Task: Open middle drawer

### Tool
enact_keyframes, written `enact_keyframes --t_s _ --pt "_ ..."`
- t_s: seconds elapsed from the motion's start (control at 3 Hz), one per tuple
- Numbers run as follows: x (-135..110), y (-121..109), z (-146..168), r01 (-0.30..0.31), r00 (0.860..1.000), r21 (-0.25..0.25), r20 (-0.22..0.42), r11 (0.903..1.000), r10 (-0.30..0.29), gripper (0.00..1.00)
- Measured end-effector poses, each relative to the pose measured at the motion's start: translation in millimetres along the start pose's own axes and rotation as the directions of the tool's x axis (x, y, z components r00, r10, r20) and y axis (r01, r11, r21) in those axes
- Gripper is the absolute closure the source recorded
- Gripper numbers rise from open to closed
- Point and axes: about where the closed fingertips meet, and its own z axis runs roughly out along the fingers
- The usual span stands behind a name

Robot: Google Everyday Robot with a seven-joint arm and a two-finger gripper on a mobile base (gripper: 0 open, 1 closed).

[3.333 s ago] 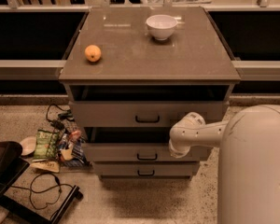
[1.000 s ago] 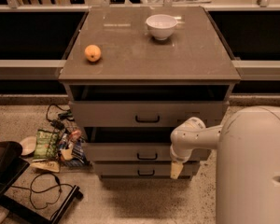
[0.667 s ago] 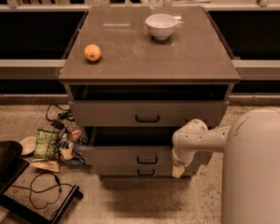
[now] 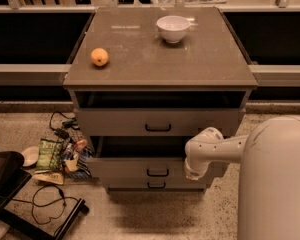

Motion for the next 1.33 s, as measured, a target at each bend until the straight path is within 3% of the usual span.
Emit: enact_keyframes --t_s 0.33,1.33 --pt "5.0 13.1 -12.1 -0.012 1.0 -0.004 -0.011 0.9999 0.012 1.0" --pt "4.4 12.2 -19.0 -0.012 1.0 -0.004 -0.011 0.9999 0.012 1.0"
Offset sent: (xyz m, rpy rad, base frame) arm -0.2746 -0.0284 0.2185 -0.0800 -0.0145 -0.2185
